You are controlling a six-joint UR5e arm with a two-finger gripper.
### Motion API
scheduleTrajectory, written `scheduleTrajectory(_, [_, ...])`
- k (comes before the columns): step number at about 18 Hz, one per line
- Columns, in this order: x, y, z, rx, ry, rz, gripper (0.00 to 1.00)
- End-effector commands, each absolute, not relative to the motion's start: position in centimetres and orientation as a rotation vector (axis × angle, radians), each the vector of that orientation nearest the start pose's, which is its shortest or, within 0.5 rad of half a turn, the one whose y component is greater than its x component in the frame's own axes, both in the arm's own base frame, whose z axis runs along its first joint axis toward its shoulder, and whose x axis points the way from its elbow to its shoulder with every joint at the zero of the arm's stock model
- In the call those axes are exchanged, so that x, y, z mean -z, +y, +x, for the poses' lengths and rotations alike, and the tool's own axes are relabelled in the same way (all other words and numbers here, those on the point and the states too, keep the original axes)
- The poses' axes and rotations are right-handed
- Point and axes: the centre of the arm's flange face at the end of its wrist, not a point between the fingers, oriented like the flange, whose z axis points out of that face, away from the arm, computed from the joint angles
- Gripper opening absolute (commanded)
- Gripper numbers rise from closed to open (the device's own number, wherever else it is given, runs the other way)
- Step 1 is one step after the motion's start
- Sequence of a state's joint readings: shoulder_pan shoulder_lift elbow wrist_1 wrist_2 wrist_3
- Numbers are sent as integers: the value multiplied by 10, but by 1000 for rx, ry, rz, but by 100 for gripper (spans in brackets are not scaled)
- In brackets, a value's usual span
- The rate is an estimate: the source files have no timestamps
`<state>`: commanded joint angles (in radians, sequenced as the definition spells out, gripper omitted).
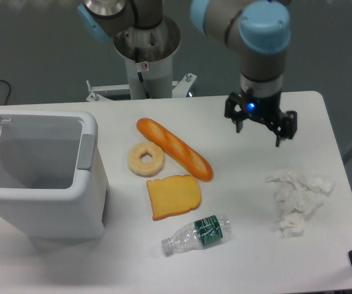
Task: Close the trash can
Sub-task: 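Move the gripper across the table toward the raised trash can lid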
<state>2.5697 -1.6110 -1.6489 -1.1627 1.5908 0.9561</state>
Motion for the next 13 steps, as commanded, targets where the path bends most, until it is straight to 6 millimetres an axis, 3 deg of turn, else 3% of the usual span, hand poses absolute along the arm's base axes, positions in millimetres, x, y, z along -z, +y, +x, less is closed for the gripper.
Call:
scheduleTrajectory(5, [-501,417,-283,-329,-92,-2908,100])
scheduleTrajectory(13, [-517,463,-173,-239,-105,-2830,100])
